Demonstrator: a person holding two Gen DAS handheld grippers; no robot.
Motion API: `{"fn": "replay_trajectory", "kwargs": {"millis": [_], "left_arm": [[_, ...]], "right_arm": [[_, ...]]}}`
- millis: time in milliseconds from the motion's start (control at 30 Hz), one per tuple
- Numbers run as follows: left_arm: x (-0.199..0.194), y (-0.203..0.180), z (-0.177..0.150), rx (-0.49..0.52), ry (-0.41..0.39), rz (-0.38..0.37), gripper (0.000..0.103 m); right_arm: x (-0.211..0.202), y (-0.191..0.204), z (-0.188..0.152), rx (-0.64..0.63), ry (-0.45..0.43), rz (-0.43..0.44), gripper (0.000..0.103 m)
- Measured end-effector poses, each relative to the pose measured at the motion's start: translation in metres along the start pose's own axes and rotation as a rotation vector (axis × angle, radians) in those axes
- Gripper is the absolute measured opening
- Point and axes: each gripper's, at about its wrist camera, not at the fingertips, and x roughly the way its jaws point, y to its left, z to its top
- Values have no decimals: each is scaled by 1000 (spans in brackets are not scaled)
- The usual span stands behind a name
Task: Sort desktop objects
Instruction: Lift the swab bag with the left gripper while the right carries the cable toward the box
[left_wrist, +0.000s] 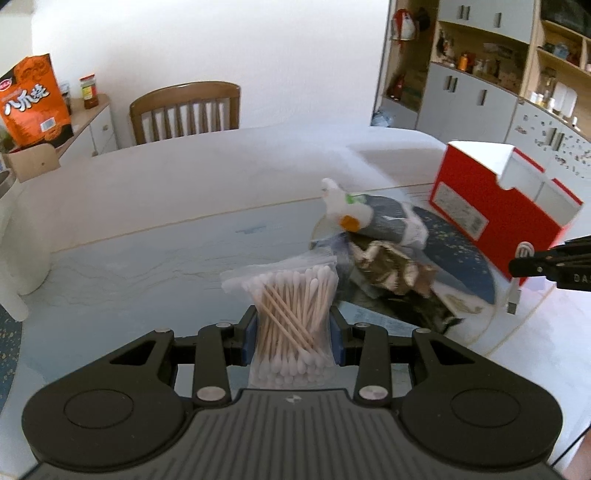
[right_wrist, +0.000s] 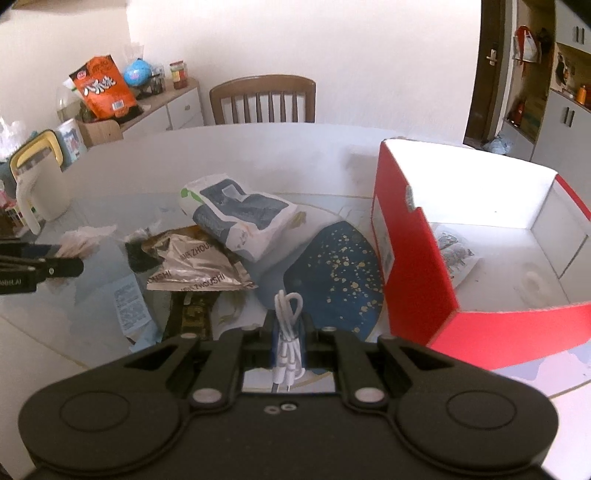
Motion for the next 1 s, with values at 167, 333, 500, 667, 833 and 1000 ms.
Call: {"fn": "replay_trajectory", "kwargs": {"millis": [167,333,500,667,833,1000], "left_arm": [[-13,-12,0,19,-20,-19,37],[-25,-18,1,20,-27,-36,37],[-37,-27,4,26,-36,-55,37],[-47,-39,9,49,-46,-77,37],[-53,-51,16,67,-49,-96,37],[-57,-65,26,83,-63,-120,37]], "right_arm": [[-14,-4,-2,35,-20,-10,10],[-29,-8,-3,65,-39,-13,10],[-48,-7,-1,75,-59,-14,10],[-62,-9,3,91,-65,-17,10],[-75,-11,7,87,-58,-27,10],[-92,-20,13,105,-86,-34,10]]}}
